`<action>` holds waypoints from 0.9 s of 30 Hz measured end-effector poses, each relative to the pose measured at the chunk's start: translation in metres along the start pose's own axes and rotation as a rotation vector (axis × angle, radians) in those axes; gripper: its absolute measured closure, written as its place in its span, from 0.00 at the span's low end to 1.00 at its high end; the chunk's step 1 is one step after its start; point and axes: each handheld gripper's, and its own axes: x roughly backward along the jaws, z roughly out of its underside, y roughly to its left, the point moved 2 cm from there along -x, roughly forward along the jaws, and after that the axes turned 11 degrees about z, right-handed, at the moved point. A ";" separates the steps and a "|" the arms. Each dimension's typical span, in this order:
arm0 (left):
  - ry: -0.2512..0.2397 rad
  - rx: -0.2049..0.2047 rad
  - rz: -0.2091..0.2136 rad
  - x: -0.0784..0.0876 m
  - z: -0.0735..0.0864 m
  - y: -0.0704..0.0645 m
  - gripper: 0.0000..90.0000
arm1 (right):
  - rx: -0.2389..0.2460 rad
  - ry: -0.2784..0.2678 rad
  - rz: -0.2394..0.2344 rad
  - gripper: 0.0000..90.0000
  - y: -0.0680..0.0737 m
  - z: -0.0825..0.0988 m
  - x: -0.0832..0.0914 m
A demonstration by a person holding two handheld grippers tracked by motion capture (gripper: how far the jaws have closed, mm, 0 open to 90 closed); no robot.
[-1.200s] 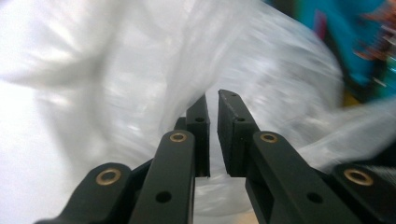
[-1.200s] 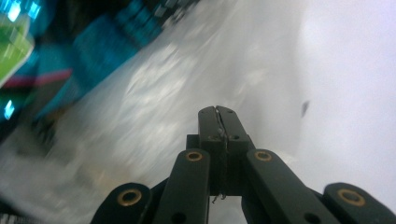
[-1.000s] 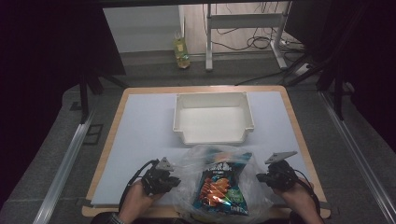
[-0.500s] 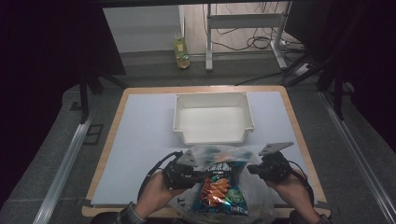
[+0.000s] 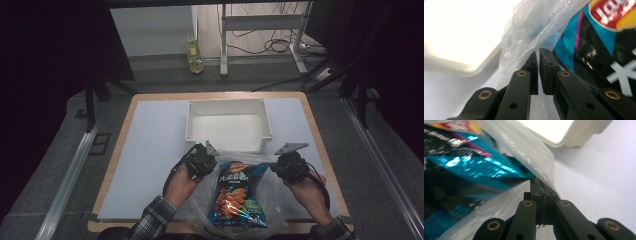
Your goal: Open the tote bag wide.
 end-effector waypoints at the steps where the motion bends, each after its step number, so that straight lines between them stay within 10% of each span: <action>1: -0.010 -0.007 -0.003 -0.001 -0.002 0.000 0.94 | -0.009 -0.001 0.002 0.99 -0.003 -0.001 -0.002; 14: 0.065 0.033 -0.069 -0.030 0.002 0.024 0.95 | -0.089 0.121 -0.094 0.99 -0.021 -0.002 -0.060; 27: 0.120 0.036 -0.116 -0.015 0.032 0.030 0.99 | -0.042 0.104 -0.112 0.99 -0.014 0.005 -0.056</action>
